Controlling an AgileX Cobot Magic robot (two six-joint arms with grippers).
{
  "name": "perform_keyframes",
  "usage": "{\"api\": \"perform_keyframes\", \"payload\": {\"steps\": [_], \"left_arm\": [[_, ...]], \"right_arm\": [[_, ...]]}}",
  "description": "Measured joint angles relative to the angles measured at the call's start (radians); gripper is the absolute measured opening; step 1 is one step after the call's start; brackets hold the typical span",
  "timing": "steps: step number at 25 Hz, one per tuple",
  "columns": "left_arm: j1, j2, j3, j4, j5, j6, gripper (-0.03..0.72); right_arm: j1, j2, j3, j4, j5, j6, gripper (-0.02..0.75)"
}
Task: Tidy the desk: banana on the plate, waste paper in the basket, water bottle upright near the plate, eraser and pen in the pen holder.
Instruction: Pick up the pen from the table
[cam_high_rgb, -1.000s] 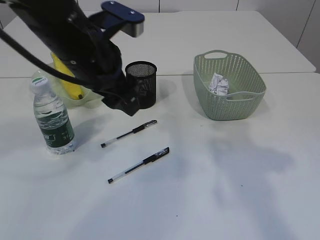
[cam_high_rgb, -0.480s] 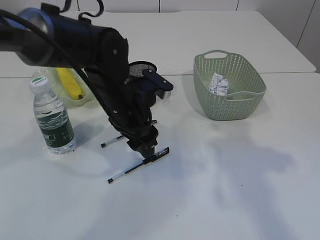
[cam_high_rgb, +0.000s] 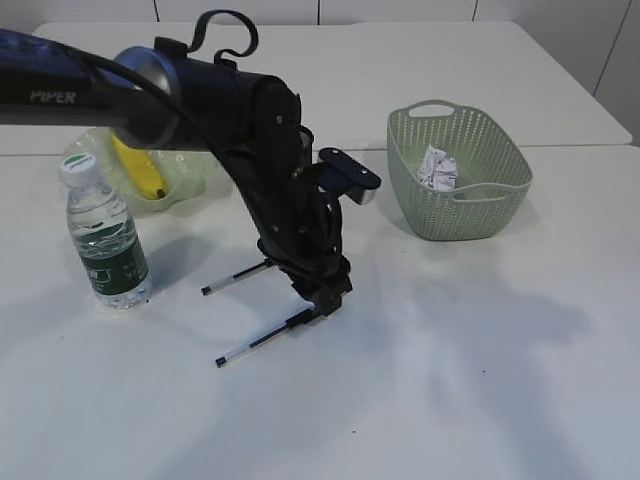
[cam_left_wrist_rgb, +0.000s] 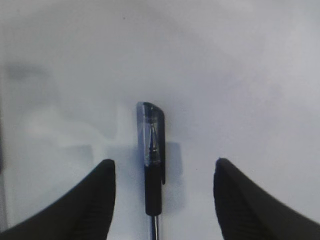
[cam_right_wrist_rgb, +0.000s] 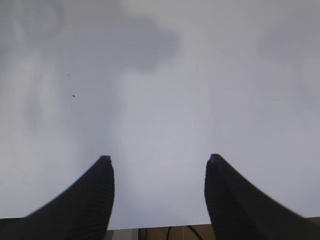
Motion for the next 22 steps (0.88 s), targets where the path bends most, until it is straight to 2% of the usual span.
{"api": "perform_keyframes", "payload": {"steps": [22], "left_arm": [[0.0, 0.073, -0.004, 0.018, -0.001, -0.032, 0.435]], "right_arm": [[0.0, 0.0, 0.0, 0.0, 0.0, 0.0, 0.429]]}}
